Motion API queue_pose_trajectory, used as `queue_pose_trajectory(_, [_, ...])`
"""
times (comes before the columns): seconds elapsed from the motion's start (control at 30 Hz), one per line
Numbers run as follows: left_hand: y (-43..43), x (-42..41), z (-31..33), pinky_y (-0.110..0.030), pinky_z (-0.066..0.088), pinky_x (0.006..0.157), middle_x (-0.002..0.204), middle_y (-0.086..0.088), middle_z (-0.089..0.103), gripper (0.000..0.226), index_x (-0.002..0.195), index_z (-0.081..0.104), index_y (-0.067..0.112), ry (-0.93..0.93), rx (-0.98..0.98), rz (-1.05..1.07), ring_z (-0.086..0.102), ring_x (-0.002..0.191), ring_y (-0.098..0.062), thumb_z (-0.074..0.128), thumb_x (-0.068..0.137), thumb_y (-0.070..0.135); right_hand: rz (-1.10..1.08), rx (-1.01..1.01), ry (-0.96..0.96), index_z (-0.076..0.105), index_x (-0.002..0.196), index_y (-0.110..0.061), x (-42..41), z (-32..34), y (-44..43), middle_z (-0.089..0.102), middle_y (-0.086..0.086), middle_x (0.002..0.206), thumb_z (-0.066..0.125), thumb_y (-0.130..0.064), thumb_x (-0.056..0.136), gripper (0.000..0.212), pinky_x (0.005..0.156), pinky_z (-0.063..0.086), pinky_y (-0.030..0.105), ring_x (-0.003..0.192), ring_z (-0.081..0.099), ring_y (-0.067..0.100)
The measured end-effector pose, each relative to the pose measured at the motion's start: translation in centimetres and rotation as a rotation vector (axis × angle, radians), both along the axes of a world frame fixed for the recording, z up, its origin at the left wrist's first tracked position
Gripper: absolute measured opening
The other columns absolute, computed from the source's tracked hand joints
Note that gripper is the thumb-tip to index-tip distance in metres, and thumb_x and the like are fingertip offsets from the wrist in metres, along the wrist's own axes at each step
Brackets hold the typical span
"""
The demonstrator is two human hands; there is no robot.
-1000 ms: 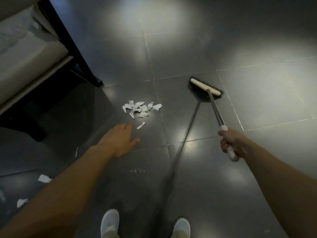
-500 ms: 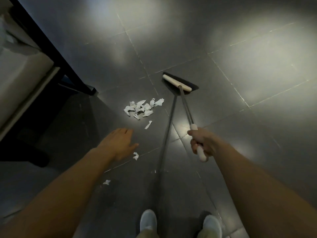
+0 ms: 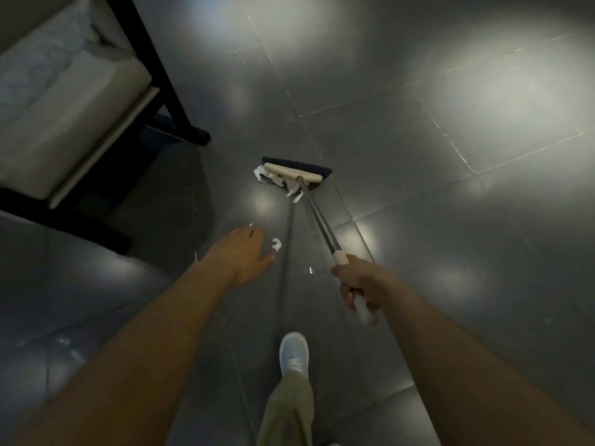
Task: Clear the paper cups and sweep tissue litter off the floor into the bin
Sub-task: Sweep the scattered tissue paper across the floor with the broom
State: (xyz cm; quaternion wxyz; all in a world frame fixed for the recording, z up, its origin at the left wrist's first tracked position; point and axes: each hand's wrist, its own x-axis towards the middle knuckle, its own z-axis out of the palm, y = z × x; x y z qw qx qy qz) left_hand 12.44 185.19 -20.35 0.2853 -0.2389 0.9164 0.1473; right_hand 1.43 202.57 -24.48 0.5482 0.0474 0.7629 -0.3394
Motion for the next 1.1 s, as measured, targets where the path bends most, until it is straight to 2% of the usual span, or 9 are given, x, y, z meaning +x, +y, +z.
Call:
queue_pose_trajectory(0.1, [2.6, 4.6, 0.5, -0.034, 0.027, 0.109, 0.146, -0.012, 0.036, 0.057, 0.142, 0.031, 0.009, 0.003, -0.007, 0.003, 0.034, 0.134, -0.027, 0.043, 0.096, 0.042, 0.044, 0.013, -0.006, 0.044, 0.112, -0.013, 4.6, -0.4, 2.6, 0.042, 0.007, 0.052, 0.038, -0.013, 0.098, 0.015, 0.041, 0.032, 0.023, 0.038, 0.036, 0.012])
queue_pose_trajectory(0.2, [4.3, 8.9, 0.9, -0.035, 0.026, 0.11, 0.148, -0.011, 0.033, 0.06, 0.145, 0.028, 0.01, -0.011, -0.006, 0.005, 0.031, 0.136, -0.027, 0.043, 0.096, 0.043, 0.04, 0.009, -0.026, 0.042, 0.122, -0.012, 9.7, -0.7, 4.7, 0.041, 0.007, 0.054, 0.038, -0.012, 0.097, 0.025, 0.038, 0.032, 0.019, 0.037, 0.036, 0.012])
queue_pose_trajectory(0.43, [6.5, 17.4, 1.9, -0.037, 0.03, 0.108, 0.144, -0.012, 0.038, 0.056, 0.141, 0.032, 0.01, -0.006, -0.018, -0.007, 0.036, 0.132, -0.027, 0.043, 0.096, 0.042, 0.045, 0.019, -0.012, 0.033, 0.143, -0.019, 19.8, -0.3, 8.3, 0.043, 0.006, 0.055, 0.038, -0.016, 0.1, 0.044, 0.037, 0.033, 0.02, 0.039, 0.037, 0.01])
queue_pose_trajectory(0.63, [9.6, 24.9, 2.5, -0.04, 0.025, 0.113, 0.151, -0.012, 0.028, 0.061, 0.147, 0.023, 0.012, -0.001, 0.017, -0.081, 0.027, 0.138, -0.027, 0.041, 0.097, 0.042, -0.029, 0.027, -0.015, 0.042, 0.136, -0.016, 28.6, 1.0, 11.1, 0.041, 0.005, 0.061, 0.04, -0.022, 0.102, 0.035, 0.036, 0.031, 0.016, 0.046, 0.034, 0.01])
queue_pose_trajectory(0.8, [12.2, 29.9, 2.2, -0.04, 0.027, 0.112, 0.149, -0.015, 0.031, 0.06, 0.143, 0.027, 0.008, -0.02, 0.047, -0.052, 0.029, 0.137, -0.029, 0.04, 0.097, 0.043, -0.009, -0.036, 0.137, 0.05, 0.125, -0.013, 32.1, 2.4, 14.7, 0.043, 0.007, 0.058, 0.046, -0.017, 0.1, 0.026, 0.033, 0.032, 0.018, 0.044, 0.037, 0.013])
queue_pose_trajectory(0.97, [14.1, 32.6, 2.3, -0.037, 0.025, 0.112, 0.15, -0.013, 0.03, 0.06, 0.145, 0.024, 0.009, -0.003, 0.036, -0.01, 0.029, 0.137, -0.027, 0.039, 0.098, 0.042, 0.032, -0.109, 0.205, 0.047, 0.13, -0.017, 32.7, 2.9, 17.5, 0.037, 0.006, 0.055, 0.045, -0.011, 0.099, 0.032, 0.03, 0.028, 0.016, 0.029, 0.033, 0.008])
queue_pose_trajectory(1.1, [14.7, 33.7, 1.8, -0.035, 0.021, 0.113, 0.153, -0.011, 0.026, 0.061, 0.148, 0.019, 0.009, -0.008, 0.027, 0.071, 0.024, 0.14, -0.026, 0.037, 0.099, 0.041, 0.146, -0.133, 0.288, 0.049, 0.125, -0.021, 29.9, 1.8, 16.2, 0.04, 0.007, 0.052, 0.047, -0.011, 0.097, 0.029, 0.031, 0.03, 0.019, 0.034, 0.035, 0.013])
